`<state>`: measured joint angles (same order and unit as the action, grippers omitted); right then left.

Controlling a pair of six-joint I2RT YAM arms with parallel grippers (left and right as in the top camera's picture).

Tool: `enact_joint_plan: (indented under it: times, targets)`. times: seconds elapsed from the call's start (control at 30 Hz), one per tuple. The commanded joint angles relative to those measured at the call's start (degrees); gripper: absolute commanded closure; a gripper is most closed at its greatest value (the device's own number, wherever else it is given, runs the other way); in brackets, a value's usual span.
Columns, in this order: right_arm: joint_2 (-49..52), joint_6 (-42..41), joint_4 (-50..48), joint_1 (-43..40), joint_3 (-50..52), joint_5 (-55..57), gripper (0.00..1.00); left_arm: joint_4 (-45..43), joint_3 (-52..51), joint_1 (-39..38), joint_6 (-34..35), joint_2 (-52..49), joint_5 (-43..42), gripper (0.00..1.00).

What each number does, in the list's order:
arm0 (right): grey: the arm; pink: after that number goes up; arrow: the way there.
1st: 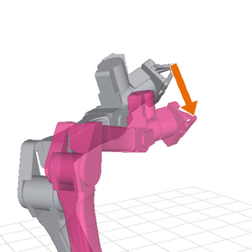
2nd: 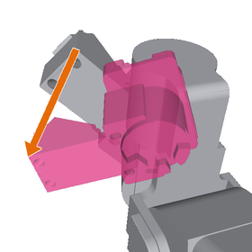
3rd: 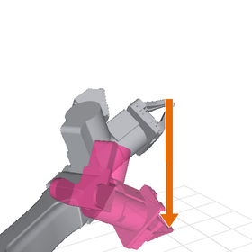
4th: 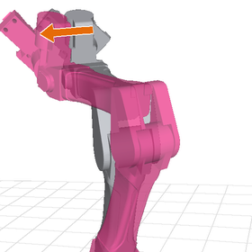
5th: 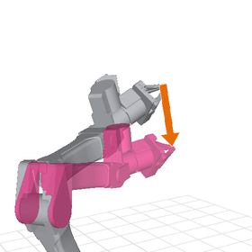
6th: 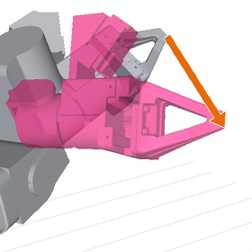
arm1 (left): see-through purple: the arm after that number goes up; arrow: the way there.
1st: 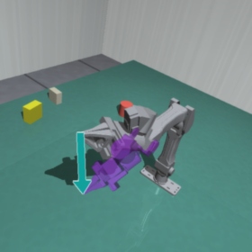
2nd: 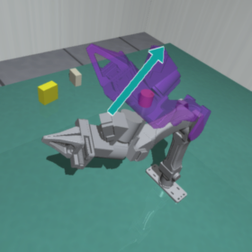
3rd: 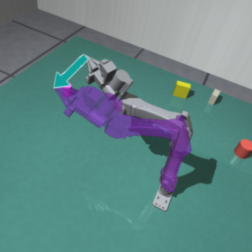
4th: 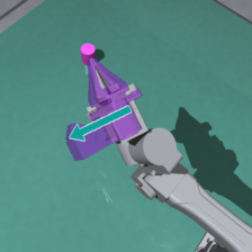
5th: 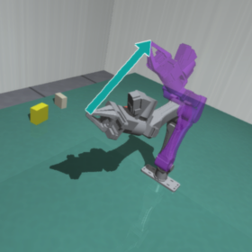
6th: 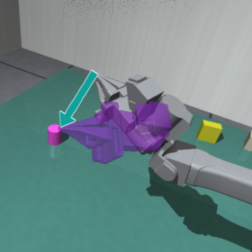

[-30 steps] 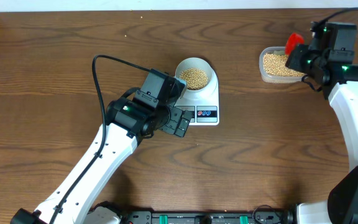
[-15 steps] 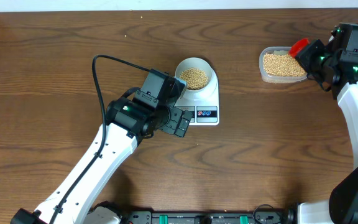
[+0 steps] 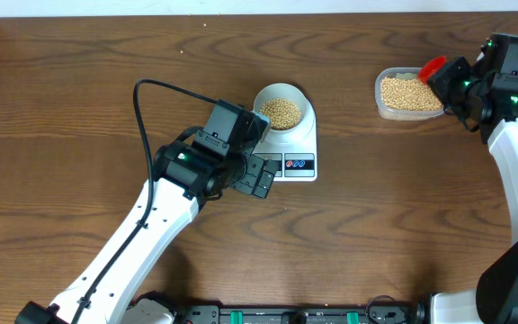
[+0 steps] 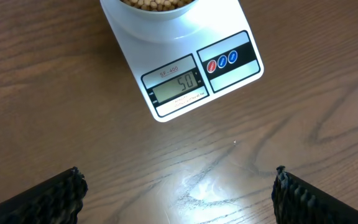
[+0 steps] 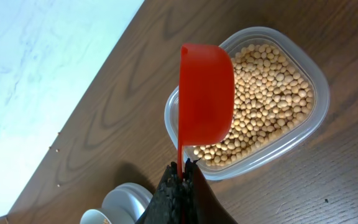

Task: Scoop item into bowl and weigh 50g on scale
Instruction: 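Lower the red scoop into the soybean tub with the right gripper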

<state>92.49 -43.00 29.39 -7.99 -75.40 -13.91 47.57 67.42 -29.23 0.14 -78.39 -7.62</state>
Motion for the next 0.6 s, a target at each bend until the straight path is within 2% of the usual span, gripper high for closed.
enact_joint_plan:
  times: [0.0,0.27,0.57]
  targets:
    - [1.3,0.5,0.0,-0.3,-0.6,0.5,0.99,0.1,-0.1,0.3,-0.3,0.0,-0.3,0.02]
    - [4.9,-0.1,0.0,-0.3,-0.6,-0.2,0.99,0.1,-0.1,0.3,-0.3,0.0,-0.3,0.02]
    - [6.5,-5.4,-1.0,-0.3,-0.6,3.3,0.99,0.1,-0.1,0.3,-0.3,0.0,-0.3,0.02]
